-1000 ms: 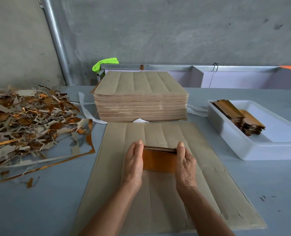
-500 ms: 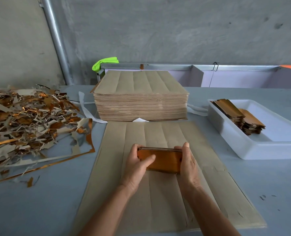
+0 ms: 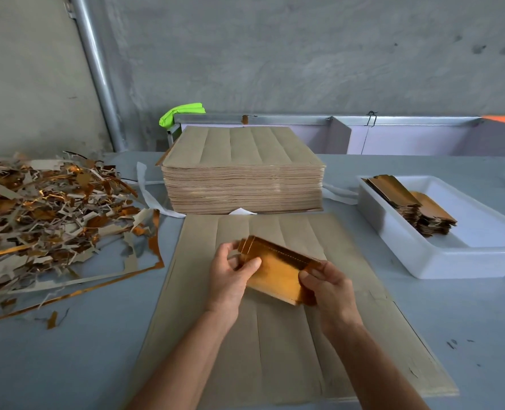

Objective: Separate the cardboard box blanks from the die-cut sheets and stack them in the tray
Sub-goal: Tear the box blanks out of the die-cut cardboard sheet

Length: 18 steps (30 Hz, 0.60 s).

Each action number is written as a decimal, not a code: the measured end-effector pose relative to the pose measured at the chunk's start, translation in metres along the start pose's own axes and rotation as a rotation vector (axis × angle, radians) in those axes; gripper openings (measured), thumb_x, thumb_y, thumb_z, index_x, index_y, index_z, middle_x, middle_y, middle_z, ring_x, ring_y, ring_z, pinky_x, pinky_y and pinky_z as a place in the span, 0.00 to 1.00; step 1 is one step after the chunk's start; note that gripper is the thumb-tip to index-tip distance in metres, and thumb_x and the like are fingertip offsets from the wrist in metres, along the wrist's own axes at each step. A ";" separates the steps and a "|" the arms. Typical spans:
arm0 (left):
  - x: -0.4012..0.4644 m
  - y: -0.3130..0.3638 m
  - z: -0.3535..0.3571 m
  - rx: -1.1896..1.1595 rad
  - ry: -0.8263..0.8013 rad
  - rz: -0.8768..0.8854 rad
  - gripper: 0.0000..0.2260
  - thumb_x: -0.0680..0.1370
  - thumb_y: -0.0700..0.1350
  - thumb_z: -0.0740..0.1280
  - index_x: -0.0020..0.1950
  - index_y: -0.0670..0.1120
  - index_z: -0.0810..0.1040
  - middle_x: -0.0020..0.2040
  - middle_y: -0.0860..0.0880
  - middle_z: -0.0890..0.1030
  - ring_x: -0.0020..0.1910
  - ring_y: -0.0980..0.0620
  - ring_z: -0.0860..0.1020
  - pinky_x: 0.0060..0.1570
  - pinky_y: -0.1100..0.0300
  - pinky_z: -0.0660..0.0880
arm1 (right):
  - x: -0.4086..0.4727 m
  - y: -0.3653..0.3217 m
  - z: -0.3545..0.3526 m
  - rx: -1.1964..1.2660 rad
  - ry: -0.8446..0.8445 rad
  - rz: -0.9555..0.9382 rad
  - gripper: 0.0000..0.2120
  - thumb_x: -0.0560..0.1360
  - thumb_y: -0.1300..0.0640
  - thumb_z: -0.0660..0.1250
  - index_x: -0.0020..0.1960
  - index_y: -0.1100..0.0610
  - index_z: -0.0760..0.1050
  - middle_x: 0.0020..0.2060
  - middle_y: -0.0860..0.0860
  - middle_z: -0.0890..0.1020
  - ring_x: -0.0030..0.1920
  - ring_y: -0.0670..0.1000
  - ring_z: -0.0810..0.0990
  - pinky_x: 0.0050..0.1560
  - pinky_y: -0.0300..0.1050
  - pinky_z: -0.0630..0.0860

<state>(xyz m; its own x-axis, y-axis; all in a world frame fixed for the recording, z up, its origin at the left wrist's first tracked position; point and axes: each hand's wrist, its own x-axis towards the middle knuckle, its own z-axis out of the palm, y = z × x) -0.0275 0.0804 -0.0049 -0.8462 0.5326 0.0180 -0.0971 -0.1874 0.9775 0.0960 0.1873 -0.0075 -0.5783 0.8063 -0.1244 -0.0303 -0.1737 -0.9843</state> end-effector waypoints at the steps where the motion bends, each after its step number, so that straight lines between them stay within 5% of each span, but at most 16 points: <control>1: -0.002 0.001 0.002 -0.084 -0.001 -0.051 0.19 0.70 0.34 0.72 0.56 0.49 0.72 0.49 0.46 0.83 0.50 0.48 0.81 0.47 0.53 0.79 | -0.001 -0.002 0.002 0.065 0.025 0.054 0.06 0.75 0.67 0.65 0.48 0.58 0.76 0.42 0.55 0.80 0.41 0.52 0.79 0.42 0.46 0.78; 5: -0.014 -0.007 0.018 -0.191 -0.030 -0.223 0.18 0.69 0.34 0.73 0.56 0.43 0.76 0.51 0.44 0.83 0.50 0.45 0.82 0.44 0.54 0.80 | -0.004 -0.007 0.005 0.230 0.128 0.187 0.11 0.74 0.70 0.65 0.38 0.58 0.70 0.37 0.54 0.75 0.37 0.51 0.75 0.33 0.43 0.73; 9: -0.018 -0.008 0.028 -0.169 0.002 -0.229 0.08 0.73 0.34 0.69 0.50 0.42 0.79 0.48 0.44 0.84 0.48 0.45 0.83 0.41 0.56 0.80 | -0.010 -0.012 0.004 0.262 0.109 0.231 0.07 0.75 0.69 0.65 0.43 0.59 0.72 0.42 0.56 0.77 0.41 0.54 0.78 0.34 0.45 0.76; 14: -0.014 0.002 0.037 -0.107 0.012 -0.195 0.08 0.74 0.32 0.68 0.51 0.40 0.79 0.47 0.43 0.84 0.47 0.45 0.83 0.42 0.54 0.80 | -0.009 -0.026 -0.009 0.106 0.033 0.106 0.05 0.78 0.64 0.63 0.50 0.56 0.76 0.44 0.53 0.81 0.43 0.51 0.81 0.36 0.42 0.76; 18: -0.012 0.009 0.048 -0.058 -0.006 -0.151 0.07 0.74 0.31 0.68 0.47 0.42 0.79 0.44 0.44 0.84 0.44 0.45 0.82 0.42 0.53 0.80 | -0.008 -0.032 -0.018 0.039 0.035 0.039 0.10 0.80 0.62 0.60 0.44 0.55 0.77 0.35 0.50 0.81 0.33 0.46 0.81 0.29 0.36 0.77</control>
<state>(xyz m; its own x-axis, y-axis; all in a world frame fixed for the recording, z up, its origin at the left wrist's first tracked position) 0.0073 0.1120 0.0138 -0.8166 0.5631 -0.1267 -0.2534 -0.1525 0.9553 0.1159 0.1968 0.0231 -0.5506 0.8178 -0.1672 -0.0403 -0.2261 -0.9733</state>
